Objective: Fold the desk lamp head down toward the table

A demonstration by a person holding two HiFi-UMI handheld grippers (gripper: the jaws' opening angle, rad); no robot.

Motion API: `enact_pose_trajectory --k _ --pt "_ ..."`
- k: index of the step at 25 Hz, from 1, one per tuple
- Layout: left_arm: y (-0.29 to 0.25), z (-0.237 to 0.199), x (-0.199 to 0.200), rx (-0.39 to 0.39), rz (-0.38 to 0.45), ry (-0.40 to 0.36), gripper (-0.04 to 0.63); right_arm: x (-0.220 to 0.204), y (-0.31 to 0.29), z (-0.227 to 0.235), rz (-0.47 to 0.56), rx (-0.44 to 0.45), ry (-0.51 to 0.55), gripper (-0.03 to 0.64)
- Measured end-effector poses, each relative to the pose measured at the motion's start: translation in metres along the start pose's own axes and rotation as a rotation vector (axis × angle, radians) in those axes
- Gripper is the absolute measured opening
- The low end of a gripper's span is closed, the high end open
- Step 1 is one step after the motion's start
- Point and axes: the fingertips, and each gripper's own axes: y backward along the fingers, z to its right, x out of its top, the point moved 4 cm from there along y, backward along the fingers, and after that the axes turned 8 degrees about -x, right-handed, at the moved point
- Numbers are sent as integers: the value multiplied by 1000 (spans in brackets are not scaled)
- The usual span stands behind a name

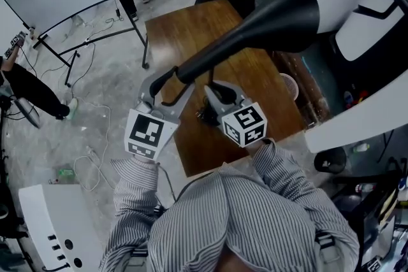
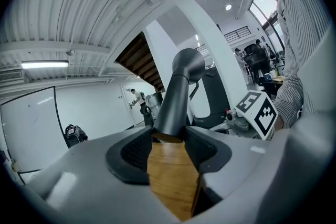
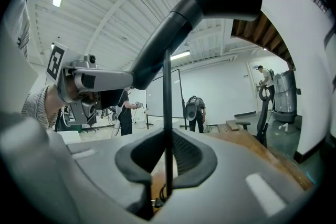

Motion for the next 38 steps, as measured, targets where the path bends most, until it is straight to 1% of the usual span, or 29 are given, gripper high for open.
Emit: enact_pose_trajectory --k 10,16,26,34,38 --pt "3 -1 3 7 -20 -33 202 0 0 -1 -2 -5 2 38" --pt "4 -3 3 0 -25 -45 202 -1 -2 -2 -3 -2 2 38" --pt "8 -5 9 -19 -46 -89 202 0 0 -2 -2 -1 -6 38" --pt "15 -9 21 -29 -71 -163 202 1 1 -3 -3 -1 -4 38" --pt "18 -13 29 -48 -91 -217 204 1 0 -3 -5 -3 -4 38"
